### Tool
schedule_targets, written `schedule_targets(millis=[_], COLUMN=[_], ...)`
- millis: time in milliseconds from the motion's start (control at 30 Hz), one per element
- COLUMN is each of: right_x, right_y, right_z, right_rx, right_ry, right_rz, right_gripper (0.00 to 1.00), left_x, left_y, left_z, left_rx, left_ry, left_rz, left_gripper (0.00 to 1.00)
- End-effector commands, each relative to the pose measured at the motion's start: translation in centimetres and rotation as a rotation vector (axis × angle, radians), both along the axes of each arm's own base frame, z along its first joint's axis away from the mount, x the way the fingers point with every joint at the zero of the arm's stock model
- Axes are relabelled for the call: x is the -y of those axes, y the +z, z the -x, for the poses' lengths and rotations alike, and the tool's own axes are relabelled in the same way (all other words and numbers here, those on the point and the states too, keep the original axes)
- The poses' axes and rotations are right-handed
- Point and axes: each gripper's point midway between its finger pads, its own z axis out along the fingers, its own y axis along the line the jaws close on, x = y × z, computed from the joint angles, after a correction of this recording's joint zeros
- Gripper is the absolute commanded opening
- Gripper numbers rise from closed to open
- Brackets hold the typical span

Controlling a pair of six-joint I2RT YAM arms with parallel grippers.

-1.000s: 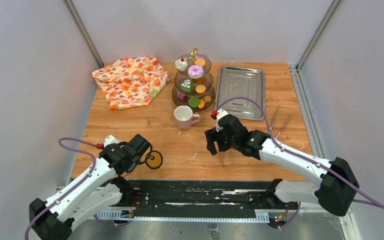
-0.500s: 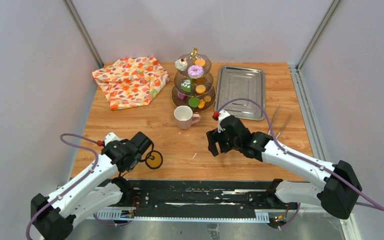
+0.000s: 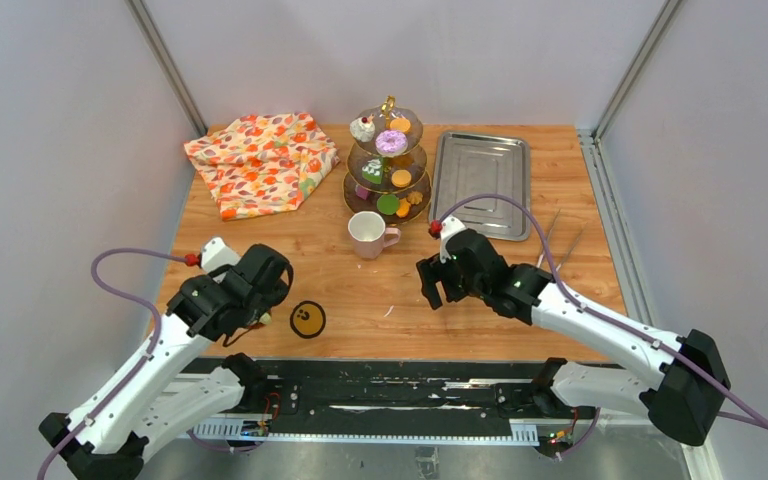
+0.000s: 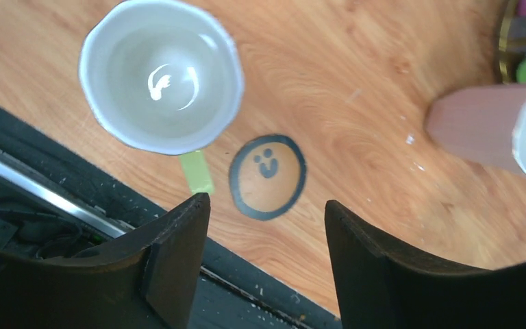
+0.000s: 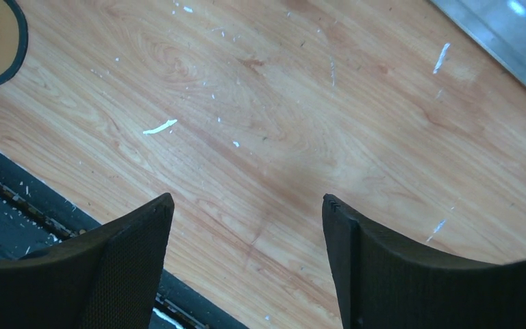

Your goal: Serve the afternoon tea

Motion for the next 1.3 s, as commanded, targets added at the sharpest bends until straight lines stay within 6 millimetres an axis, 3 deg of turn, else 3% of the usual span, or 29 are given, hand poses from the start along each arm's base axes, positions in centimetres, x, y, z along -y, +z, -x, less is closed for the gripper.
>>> schedule_targets(millis=[0, 133, 233, 400, 533, 767, 1033, 1267], right_x=[0.8, -0.4, -2.4, -5.2, -6.0, -7.5, -9.9, -9.5], right_y=[2.6, 4.0, 4.6, 3.3, 2.1, 0.6, -2.1, -3.4], right_z=[-1.9, -3.0, -3.6, -5.8, -8.5, -11.6, -13.0, -12.3], right_rx=[0.087, 0.109, 0.123, 0.142, 0.124, 0.155, 0.111, 0.091], right_ry=[-0.014, 0.040, 0.125, 0.233, 0.266, 0.327, 0.399, 0.445], right_rz=[0.025, 0.015, -0.005, -0.005, -0.027, 0.048, 0.057, 0.087], right_gripper=[0.79, 0.83, 0.85, 0.86, 0.86, 0.86, 0.83, 0.63], left_x=[1.3, 2.6, 3.9, 7.6, 9.5, 8.6, 6.2, 5.7], left_y=[2.8, 5.7, 8.7, 13.7, 15.9, 16.1, 14.8, 12.9], left_z=[-0.4, -1.4, -3.3, -7.6, -9.7, -11.3, -12.5, -12.3], left_rx=[-0.014, 0.026, 0.109, 0.336, 0.438, 0.427, 0.396, 0.354], left_ry=[-0.211, -0.332, -0.422, -0.598, -0.710, -0.792, -0.756, -0.739], left_rz=[-0.052, -0.070, -0.091, -0.117, -0.115, -0.117, 0.013, 0.031], left_gripper=[0.68, 0.70, 0.79, 0.85, 0.89, 0.90, 0.90, 0.90])
